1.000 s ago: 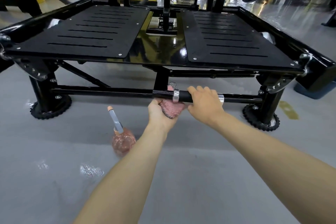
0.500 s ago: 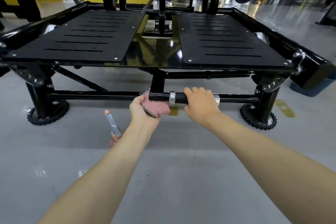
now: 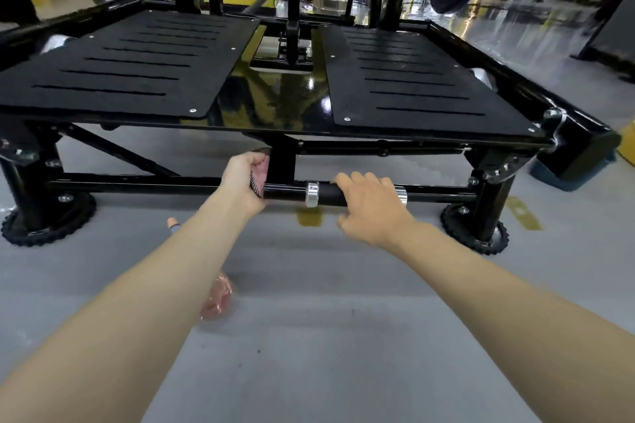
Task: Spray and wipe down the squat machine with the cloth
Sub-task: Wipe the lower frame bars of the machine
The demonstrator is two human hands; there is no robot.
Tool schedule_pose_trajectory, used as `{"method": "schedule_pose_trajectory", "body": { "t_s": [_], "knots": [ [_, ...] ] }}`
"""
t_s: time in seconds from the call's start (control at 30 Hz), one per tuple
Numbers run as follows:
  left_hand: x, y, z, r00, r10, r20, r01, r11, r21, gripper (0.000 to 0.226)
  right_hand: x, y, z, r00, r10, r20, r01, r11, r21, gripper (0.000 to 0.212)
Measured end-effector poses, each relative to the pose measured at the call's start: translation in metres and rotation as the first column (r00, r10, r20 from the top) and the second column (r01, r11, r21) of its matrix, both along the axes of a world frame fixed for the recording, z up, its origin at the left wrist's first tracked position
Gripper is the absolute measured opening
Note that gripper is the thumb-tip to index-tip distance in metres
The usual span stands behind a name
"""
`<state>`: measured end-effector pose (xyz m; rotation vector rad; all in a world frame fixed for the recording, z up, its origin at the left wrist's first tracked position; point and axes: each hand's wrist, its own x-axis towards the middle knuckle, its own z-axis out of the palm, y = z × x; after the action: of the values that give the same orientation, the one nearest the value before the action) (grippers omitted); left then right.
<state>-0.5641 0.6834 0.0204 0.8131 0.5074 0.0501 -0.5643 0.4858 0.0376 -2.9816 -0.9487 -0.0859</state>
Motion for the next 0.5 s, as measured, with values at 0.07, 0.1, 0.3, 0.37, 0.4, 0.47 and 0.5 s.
{"method": "schedule_pose_trajectory", "body": {
  "t_s": [0.07, 0.1, 0.3, 0.37, 0.4, 0.47, 0.5],
  "knots": [
    [-0.005, 0.000, 0.004, 0.999, -0.039, -0.033, 0.042, 0.994, 0.100, 0.027, -0.001, -0.003, 0.002, 1.000, 0.007, -0.001, -0.007, 0.999, -0.038, 0.040],
    [-0.007, 0.001, 0.006, 0.995, -0.076, -0.068, 0.087, 0.981, 0.175, 0.026, -0.003, -0.003, 0.002, 0.999, -0.001, 0.033, 0.003, 0.997, -0.073, 0.040],
    [-0.027, -0.003, 0.020, 0.990, 0.058, -0.128, 0.083, 0.496, 0.864, 0.020, -0.004, 0.008, 0.011, 0.995, -0.071, 0.075, 0.081, 0.986, -0.147, 0.036],
    [-0.034, -0.007, 0.023, 0.997, 0.028, -0.075, 0.069, 0.195, 0.978, 0.027, -0.005, 0.010, 0.016, 0.995, -0.079, 0.062, 0.088, 0.983, -0.162, 0.037],
    [-0.037, -0.008, 0.025, 0.999, -0.016, -0.039, 0.040, 0.071, 0.997, 0.027, -0.008, 0.012, 0.017, 0.995, -0.080, 0.060, 0.090, 0.982, -0.169, 0.037],
    [-0.041, -0.006, 0.032, 0.992, -0.122, 0.014, -0.024, -0.084, 0.996, 0.028, -0.016, 0.019, 0.019, 0.995, -0.083, 0.049, 0.090, 0.982, -0.168, 0.035],
    [-0.042, -0.006, 0.037, 0.984, -0.175, 0.012, -0.031, -0.106, 0.994, 0.027, -0.020, 0.023, 0.019, 0.996, -0.083, 0.041, 0.089, 0.983, -0.161, 0.034]
  ]
}}
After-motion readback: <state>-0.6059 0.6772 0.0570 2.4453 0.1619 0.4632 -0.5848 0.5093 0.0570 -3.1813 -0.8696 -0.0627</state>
